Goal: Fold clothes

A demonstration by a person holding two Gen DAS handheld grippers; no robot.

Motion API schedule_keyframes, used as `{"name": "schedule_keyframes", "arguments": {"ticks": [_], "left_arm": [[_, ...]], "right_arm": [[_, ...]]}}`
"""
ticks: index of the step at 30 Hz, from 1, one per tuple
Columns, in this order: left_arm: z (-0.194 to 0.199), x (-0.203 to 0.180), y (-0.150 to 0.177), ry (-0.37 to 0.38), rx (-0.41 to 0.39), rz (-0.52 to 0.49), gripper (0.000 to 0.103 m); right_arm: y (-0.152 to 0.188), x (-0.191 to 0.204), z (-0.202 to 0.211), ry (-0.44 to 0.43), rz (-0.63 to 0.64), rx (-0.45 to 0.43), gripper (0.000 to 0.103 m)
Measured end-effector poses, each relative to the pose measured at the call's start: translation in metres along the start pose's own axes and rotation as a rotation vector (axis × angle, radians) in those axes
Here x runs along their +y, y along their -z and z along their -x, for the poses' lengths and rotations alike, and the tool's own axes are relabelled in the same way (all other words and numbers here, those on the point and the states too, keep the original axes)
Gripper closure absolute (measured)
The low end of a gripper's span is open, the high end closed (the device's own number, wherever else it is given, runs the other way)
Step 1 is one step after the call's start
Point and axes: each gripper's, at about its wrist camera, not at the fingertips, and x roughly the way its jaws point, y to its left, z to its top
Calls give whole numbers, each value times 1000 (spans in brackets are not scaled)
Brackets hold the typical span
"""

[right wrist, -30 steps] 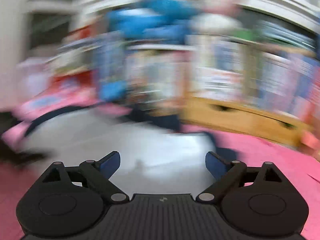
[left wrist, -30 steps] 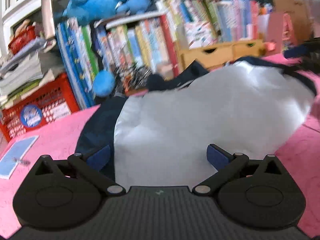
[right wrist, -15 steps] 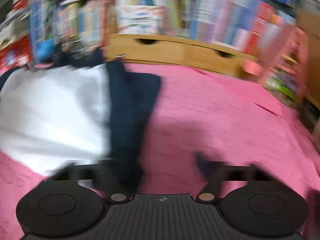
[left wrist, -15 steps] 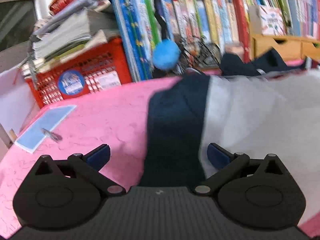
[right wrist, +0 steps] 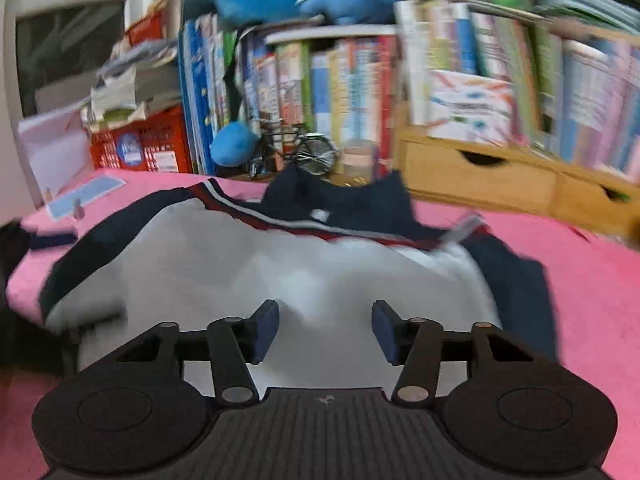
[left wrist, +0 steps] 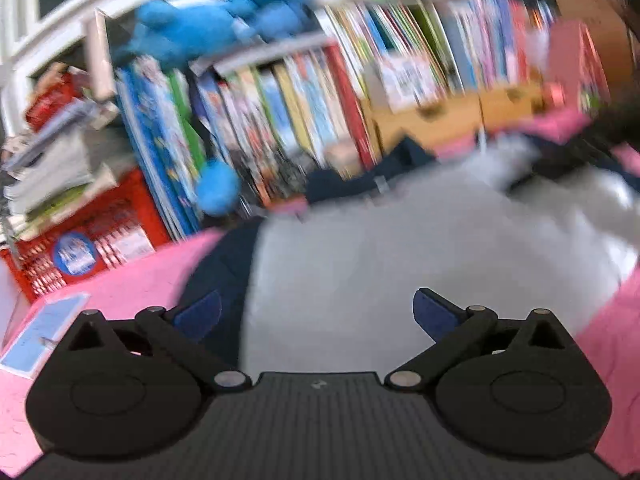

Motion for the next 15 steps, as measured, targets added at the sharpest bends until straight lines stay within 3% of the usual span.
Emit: {"name": "schedule_keyframes", "arguments": {"ticks": [1, 5, 8, 12, 15], "left_arm": [[-8, -4, 3, 4, 41, -16, 0], [-11, -2, 5, 5, 51, 1, 0], [-13, -2, 6, 13, 67, 11, 0], [4, 12, 1, 3, -24, 25, 0], [12, 33, -18, -33, -100, 67, 0]], "right_arm": [[-6, 4, -15, 11, 5, 6, 53], [-22, -9, -85, 41, -93, 103, 55], [-29, -10, -107, 50, -59, 80, 54], [-36, -17, -99, -29, -109, 88, 41], [-29, -13, -60, -99, -88, 7, 34]]}}
